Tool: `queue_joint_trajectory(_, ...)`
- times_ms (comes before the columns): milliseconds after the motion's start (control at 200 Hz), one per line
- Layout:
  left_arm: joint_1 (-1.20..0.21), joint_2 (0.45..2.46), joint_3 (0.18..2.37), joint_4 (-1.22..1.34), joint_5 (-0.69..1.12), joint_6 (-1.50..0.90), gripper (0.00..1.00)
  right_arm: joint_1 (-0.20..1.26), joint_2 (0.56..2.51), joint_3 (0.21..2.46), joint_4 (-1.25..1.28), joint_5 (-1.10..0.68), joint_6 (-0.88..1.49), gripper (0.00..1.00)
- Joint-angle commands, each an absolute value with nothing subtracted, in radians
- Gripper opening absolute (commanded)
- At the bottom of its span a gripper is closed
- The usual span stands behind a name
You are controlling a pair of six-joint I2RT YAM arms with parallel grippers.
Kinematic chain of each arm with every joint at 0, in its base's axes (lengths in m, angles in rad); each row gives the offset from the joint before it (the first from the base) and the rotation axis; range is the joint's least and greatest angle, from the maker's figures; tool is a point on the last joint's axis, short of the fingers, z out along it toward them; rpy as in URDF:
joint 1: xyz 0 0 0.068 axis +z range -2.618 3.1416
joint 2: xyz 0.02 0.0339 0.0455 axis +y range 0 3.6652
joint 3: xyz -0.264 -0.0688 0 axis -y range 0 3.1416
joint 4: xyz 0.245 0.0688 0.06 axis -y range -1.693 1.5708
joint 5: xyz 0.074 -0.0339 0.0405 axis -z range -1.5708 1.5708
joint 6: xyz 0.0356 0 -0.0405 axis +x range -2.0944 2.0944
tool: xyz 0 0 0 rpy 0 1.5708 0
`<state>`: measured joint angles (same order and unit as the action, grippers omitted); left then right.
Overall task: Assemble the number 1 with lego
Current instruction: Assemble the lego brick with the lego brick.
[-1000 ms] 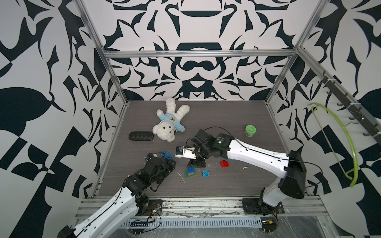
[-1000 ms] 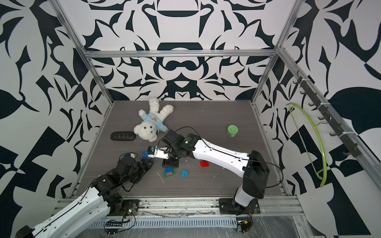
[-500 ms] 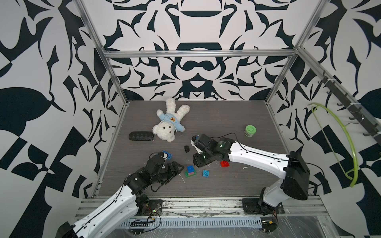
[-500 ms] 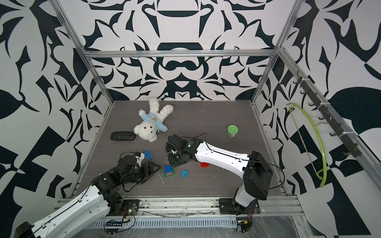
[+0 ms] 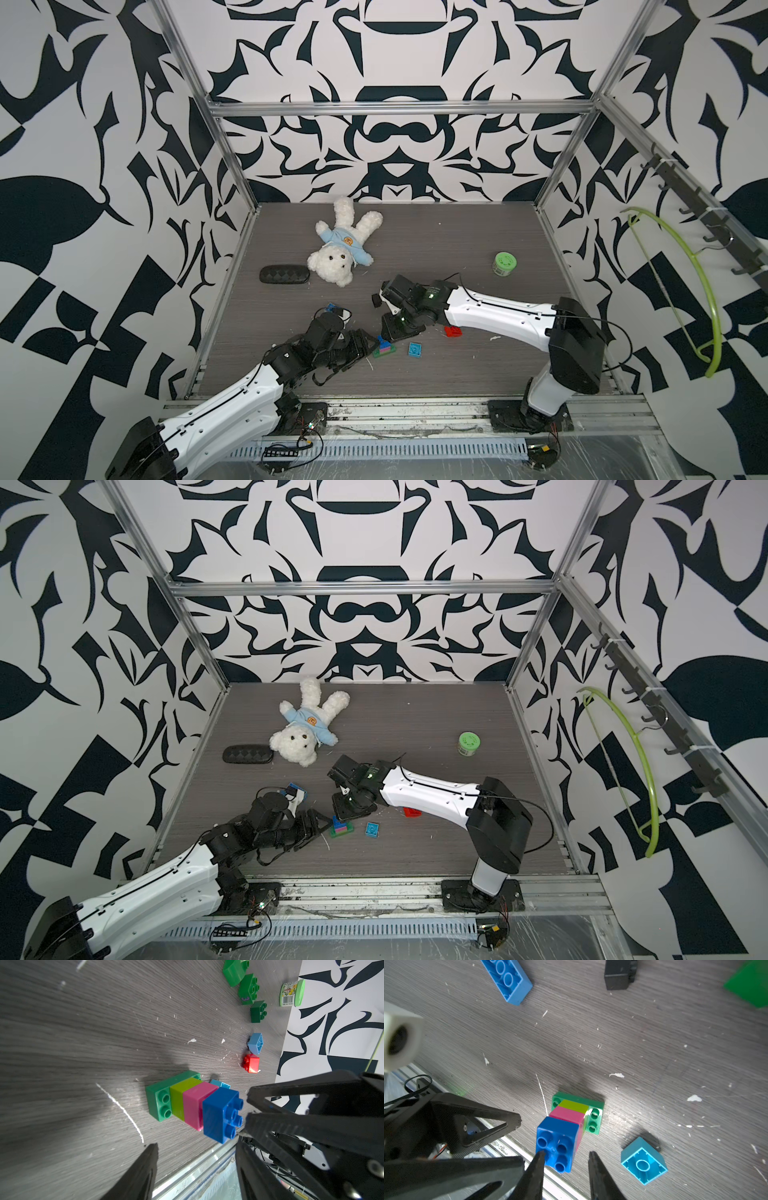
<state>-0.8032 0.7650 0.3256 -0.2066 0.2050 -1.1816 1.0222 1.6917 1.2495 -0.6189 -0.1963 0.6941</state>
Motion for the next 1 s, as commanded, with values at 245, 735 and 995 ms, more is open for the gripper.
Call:
queue_joint_trajectory(245, -0.808, 0.823, 0.364, -0.179, 0.195, -1.180, 0.59, 1.029, 1.713, 1.239, -0.636, -0.200, 0.708, 0.29)
queue_joint_trajectory(735, -0.808, 0.841, 0.337, -0.176, 0.167, -1.223, 0.53, 1.048, 1.787, 1.248, -0.719, -0.145, 0.701, 0.25)
queue_joint_trajectory(995, -0.808, 0.855, 0.337, -0.186, 0.152, -1.234, 0.53, 1.064, 1.836, 1.245, -0.767, -0.111, 0.701, 0.23)
